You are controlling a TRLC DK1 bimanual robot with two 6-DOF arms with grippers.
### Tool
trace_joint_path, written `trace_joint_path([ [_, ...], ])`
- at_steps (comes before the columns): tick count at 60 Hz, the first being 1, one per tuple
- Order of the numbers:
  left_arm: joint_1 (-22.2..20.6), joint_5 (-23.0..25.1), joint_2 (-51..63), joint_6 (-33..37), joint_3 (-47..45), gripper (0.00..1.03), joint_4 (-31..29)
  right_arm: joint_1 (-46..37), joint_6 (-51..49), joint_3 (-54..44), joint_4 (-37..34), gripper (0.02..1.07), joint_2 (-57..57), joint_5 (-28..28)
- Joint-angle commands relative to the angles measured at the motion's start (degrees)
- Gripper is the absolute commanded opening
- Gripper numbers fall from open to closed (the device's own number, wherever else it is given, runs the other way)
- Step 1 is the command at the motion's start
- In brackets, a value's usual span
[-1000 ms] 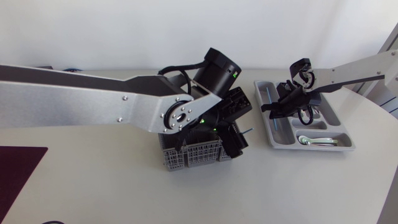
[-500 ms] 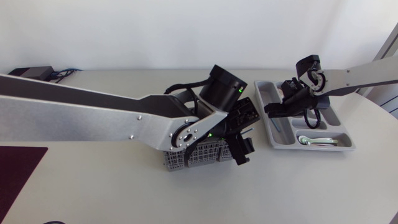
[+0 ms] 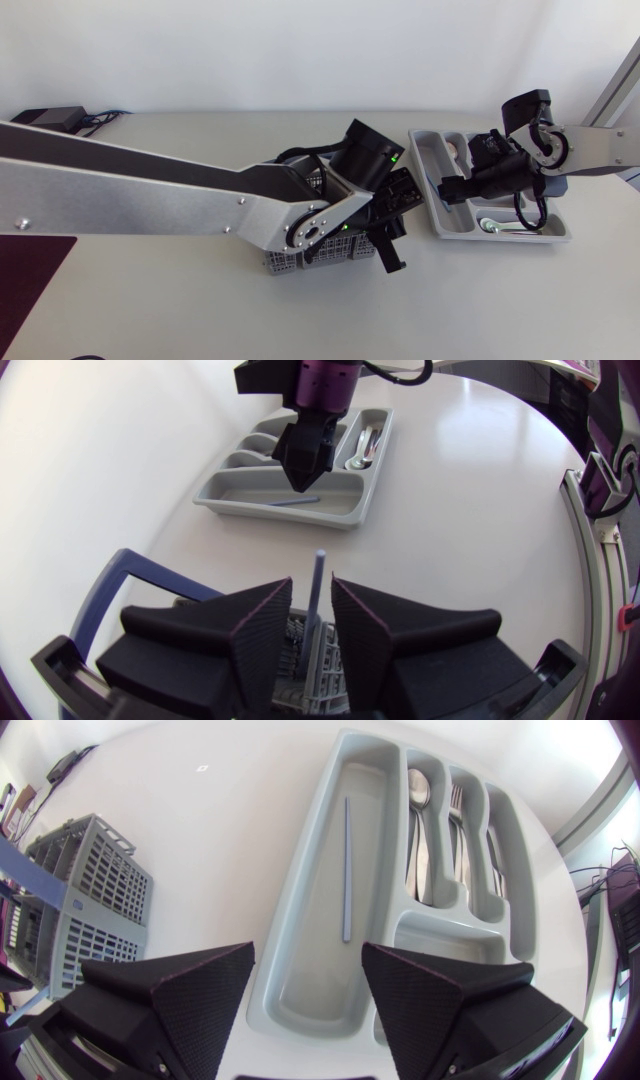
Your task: Sort the cutlery from the basket into the organizer compartments.
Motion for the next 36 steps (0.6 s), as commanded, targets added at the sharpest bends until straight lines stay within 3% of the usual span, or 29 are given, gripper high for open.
trace_joint_path([
  [1,-0.56,-0.49,1.43,1.1,-0.78,0.11,0.64,0.98,-0.54,-3.08,0.72,0.83,-3.06,0.13],
  [16,-0.65,-0.49,1.16,1.01,-1.4,0.04,0.73,1.94,-0.81,-6.68,0.89,0.84,-8.59,0.31],
  [36,0.67,0.03,-6.04,1.01,-7.02,0.03,3.28,3.96,-0.81,-8.26,0.72,0.88,-11.76,1.1],
])
